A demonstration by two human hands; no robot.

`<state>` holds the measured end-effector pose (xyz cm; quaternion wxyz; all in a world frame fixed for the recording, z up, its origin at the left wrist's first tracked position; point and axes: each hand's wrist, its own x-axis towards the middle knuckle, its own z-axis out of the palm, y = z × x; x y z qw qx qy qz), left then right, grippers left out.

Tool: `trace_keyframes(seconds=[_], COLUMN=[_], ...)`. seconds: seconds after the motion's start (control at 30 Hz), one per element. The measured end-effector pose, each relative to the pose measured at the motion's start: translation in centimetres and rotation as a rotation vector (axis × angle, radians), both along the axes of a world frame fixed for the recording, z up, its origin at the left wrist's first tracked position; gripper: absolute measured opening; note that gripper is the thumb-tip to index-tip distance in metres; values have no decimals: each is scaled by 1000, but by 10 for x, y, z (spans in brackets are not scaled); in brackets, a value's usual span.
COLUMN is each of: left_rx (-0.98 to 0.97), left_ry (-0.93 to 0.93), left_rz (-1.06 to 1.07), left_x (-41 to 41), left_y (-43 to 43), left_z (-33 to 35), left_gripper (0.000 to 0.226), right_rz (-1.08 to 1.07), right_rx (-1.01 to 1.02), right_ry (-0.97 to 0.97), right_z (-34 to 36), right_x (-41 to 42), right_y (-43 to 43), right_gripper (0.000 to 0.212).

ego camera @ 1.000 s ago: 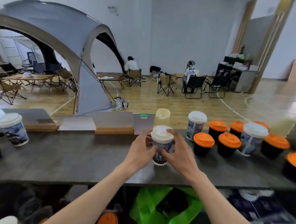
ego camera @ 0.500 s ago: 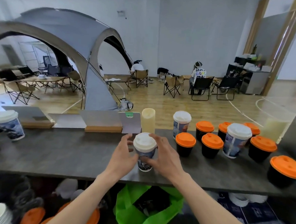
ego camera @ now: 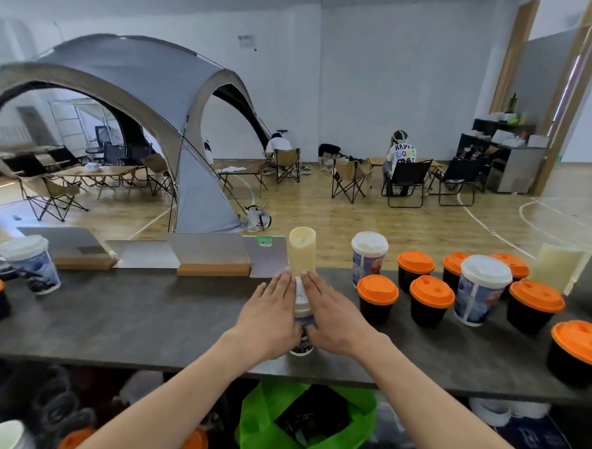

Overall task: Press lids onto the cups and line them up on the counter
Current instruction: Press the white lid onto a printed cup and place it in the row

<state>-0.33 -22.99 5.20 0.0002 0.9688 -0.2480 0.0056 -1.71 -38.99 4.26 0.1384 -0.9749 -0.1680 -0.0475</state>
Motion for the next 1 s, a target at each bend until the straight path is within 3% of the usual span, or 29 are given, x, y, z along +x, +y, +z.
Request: trace_keyframes(seconds=[0.1,0.23,0.4,0.57,0.8,1.0], left_rx=[46,64,-67,-75,-17,25], left_ry=[0,15,40,59,44,11], left_rz=[-22,-52,-136,-154,-164,-133], left_x=[6,27,21,15,17,21], left_y=[8,22,29,29,35,39], left_z=[5,18,14,2,1,18], left_gripper=[80,81,91,98,101,99], right_rz=[-59,-176,-200,-70,-114,-196], right_rx=[-1,-78,-87,-46,-56,-79], right_ry=[23,-125,-175,23,-50,-224], right_z=[5,4,7,1,-8,3], right_x=[-5,-15,-10,-1,-4,-7], right_y=[3,8,6,10,15,19], right_gripper=[86,68,77,98,96,77])
